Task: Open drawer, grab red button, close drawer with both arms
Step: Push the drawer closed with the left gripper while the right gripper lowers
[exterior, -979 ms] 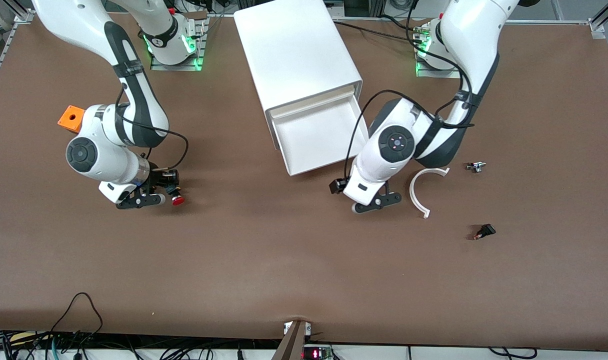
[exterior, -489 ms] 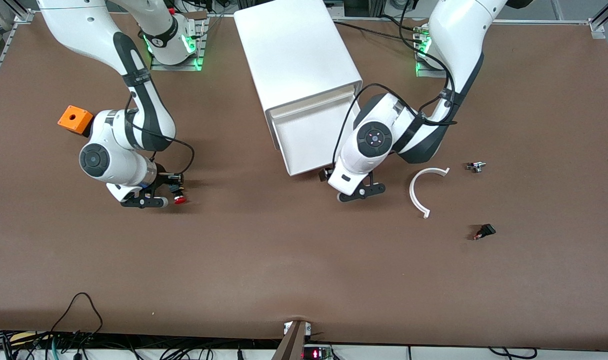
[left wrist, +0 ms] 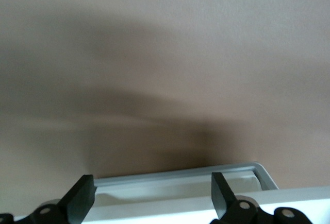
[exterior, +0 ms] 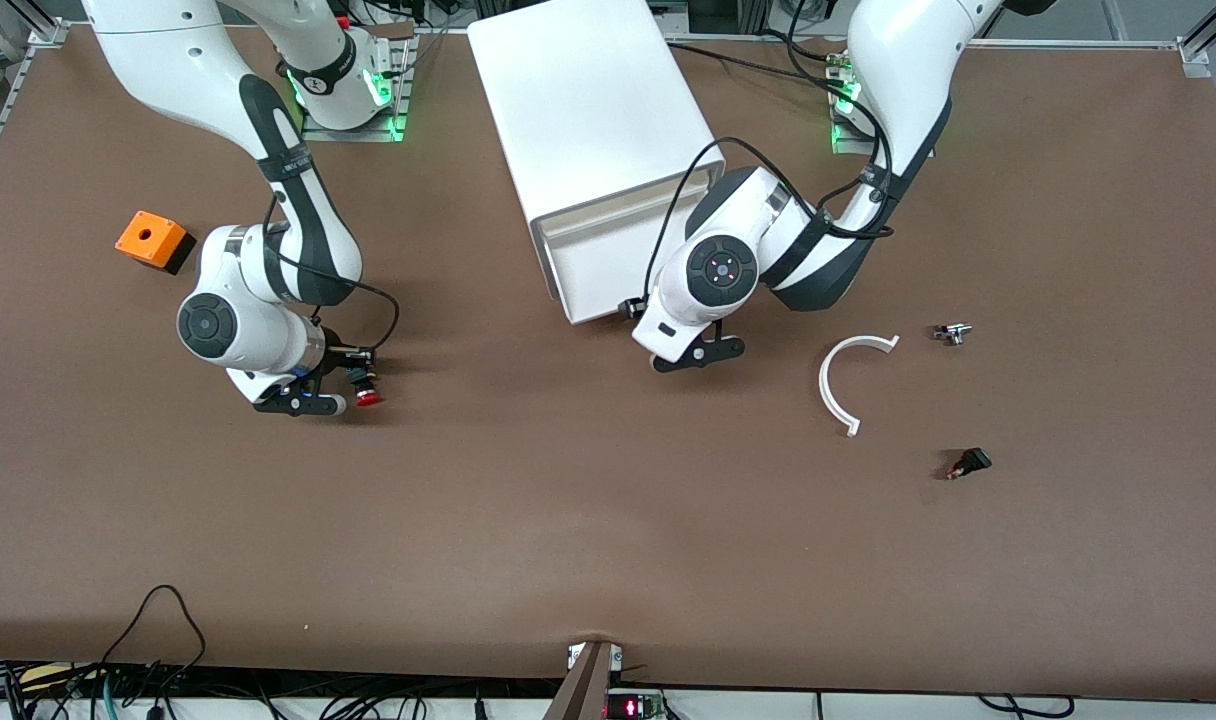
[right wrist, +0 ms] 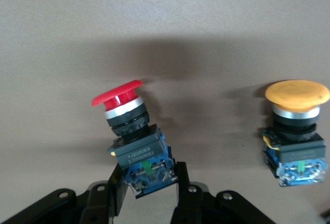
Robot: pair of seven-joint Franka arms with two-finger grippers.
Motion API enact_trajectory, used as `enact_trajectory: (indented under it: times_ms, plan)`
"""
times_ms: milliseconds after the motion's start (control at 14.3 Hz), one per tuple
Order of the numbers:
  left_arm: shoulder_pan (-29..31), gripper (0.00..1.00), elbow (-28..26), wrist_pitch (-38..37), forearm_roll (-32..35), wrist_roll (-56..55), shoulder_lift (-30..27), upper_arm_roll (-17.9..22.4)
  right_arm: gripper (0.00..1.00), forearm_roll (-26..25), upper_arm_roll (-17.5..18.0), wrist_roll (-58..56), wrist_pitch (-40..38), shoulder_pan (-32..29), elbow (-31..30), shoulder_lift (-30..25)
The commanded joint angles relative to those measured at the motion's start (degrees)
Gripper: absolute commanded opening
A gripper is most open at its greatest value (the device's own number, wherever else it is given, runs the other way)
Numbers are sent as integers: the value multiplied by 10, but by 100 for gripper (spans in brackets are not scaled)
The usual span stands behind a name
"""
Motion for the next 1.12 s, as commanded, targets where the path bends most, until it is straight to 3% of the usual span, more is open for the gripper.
enact_trajectory:
  times_ms: [0, 210, 489, 629, 1049]
  plan:
    - [-1, 100, -5, -31, -19, -1, -6, -6, 29, 7, 6, -1, 15, 2, -8, 0]
    - [-4, 100, -7, -62, -20, -1, -4, -12, 43, 7, 7, -3, 16, 2, -5, 4]
    - [-4, 100, -8, -81, -69, -1, -4, -19, 74, 5, 7, -3, 15, 2, -1, 3]
    - [-6, 100, -9, -82, -78, -1, -1, -20, 97, 1, 7, -5, 12, 3, -1, -2]
    - [-5, 100, -9, -89, -79, -2, 18, -40, 99, 1, 6, -11, 1, 1, 17, -59]
